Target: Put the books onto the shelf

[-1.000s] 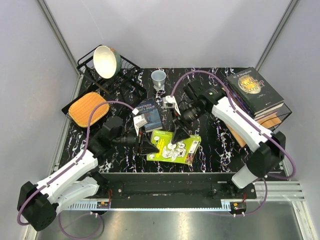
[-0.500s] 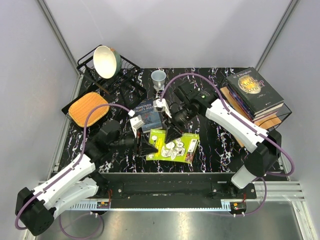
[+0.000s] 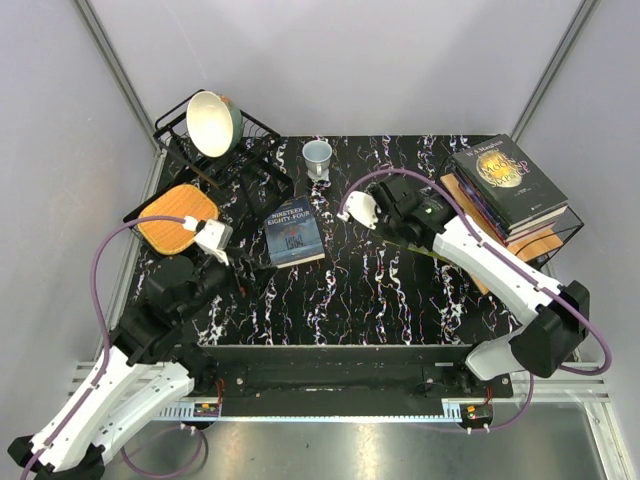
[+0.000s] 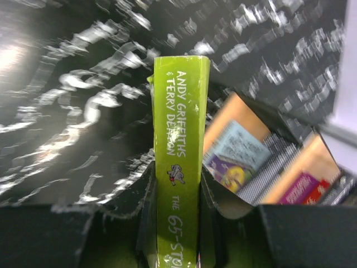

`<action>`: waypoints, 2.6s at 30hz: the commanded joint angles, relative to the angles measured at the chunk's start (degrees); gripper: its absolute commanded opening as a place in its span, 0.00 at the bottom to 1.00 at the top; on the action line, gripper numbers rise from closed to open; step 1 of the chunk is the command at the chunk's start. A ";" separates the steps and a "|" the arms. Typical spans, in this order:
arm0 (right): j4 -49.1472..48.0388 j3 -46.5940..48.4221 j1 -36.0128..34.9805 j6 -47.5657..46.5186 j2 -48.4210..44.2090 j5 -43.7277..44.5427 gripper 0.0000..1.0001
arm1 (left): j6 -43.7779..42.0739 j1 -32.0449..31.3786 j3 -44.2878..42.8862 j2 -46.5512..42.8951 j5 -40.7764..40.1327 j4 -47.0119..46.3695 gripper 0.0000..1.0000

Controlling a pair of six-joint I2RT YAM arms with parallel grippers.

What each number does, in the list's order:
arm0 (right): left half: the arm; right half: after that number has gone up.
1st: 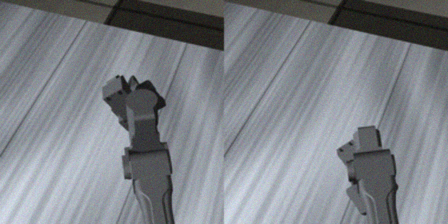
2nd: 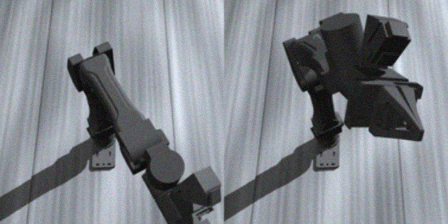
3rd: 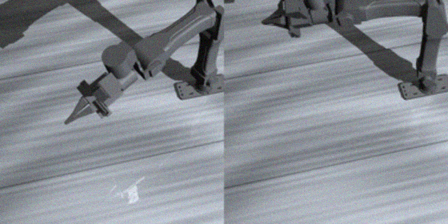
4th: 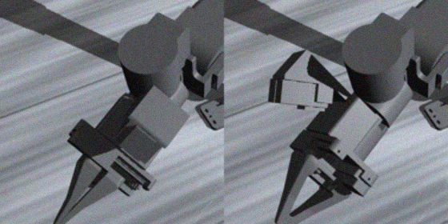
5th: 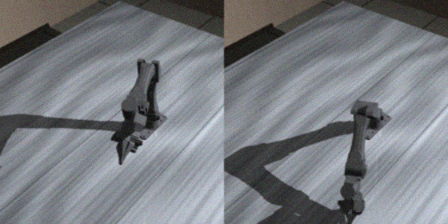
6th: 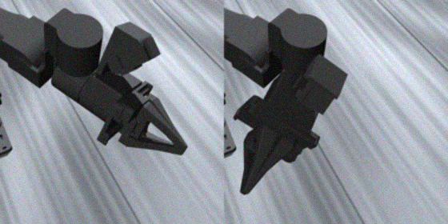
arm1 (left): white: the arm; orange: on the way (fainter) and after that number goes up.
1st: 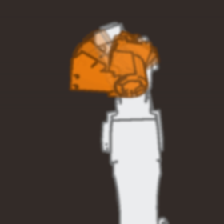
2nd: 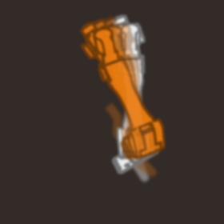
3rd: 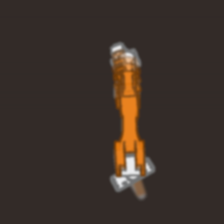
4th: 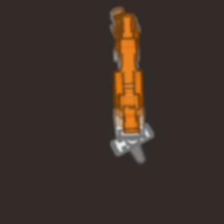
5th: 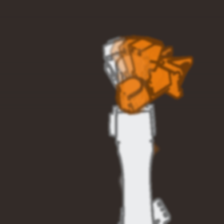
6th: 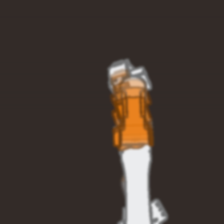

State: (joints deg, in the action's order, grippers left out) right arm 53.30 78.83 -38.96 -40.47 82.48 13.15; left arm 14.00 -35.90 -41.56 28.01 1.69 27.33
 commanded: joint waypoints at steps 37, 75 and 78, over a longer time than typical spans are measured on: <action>-52.75 -26.61 14.88 -10.85 3.48 27.46 0.00 | 3.75 0.04 7.02 -2.52 -2.66 -1.84 0.99; -62.44 -37.42 16.81 -11.48 5.06 27.55 0.00 | 3.58 0.04 7.55 -2.26 -2.75 -2.11 0.99; -62.26 -37.61 17.16 -10.51 6.55 26.23 0.02 | 3.49 0.13 7.46 -1.82 -2.66 -2.20 0.99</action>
State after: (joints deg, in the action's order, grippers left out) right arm -5.30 41.41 -22.70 -52.90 87.99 39.13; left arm 17.61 -35.90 -34.09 26.00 0.08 28.58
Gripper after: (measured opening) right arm 0.315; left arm 0.987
